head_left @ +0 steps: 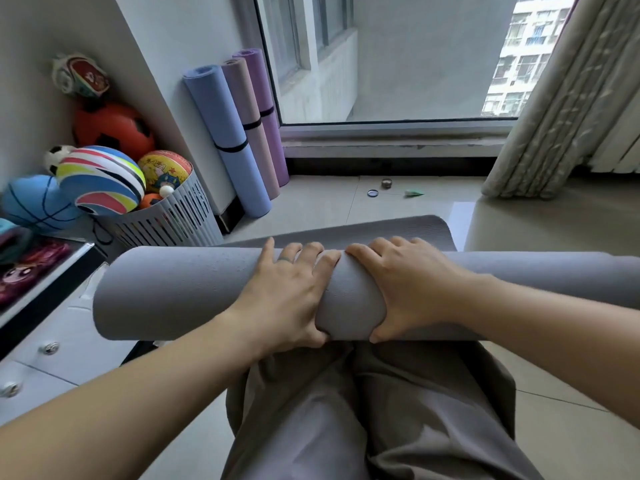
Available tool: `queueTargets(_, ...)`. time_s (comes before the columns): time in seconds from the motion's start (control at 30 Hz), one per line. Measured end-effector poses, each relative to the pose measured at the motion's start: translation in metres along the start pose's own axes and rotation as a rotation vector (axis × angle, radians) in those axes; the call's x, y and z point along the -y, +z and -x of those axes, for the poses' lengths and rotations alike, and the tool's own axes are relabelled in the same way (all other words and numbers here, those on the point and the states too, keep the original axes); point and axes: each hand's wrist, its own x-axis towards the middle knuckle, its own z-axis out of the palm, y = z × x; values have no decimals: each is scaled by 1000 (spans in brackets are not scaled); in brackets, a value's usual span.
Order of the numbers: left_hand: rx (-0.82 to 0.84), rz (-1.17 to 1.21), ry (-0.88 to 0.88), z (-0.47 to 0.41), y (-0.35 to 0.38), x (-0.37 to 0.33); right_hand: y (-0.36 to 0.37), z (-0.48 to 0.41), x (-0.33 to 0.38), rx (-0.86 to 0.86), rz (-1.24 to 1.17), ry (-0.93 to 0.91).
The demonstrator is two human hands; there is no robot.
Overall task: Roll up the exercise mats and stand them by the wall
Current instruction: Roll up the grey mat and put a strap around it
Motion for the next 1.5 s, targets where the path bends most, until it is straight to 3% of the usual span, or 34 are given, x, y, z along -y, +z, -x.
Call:
queueTargets(0.2,-53,22,68,28,-20,0,-23,23,3,-5,48,-71)
queueTargets(0.37,132,69,100,42,-9,-11,-5,34,15,155,-50,-112)
queueTargets(0.5,153,237,79,39,-13,-5,-11,32,13,170,-134,-115)
queueTargets(0.67,19,163,98,32,-15,3,-15,29,7,70,-64,-132)
queueTargets(0.9,55,184,-12,18,-14,10,-17,21,-1,2,-235,-43)
queueTargets(1.03,68,173,-60,5,-12,12,-12,13,-8,-56,-164,-31)
queueTargets(1.27,-162,126,-178,-20,3,5,8,-1,-6,-75,-78,50)
queueTargets(1.4,-537,487,-171,-12,16,-18,9,-22,-15,-52,-205,139)
queueTargets(1.5,-579,1139,-384,3,24,-49,7,-34,-28,38,-311,163)
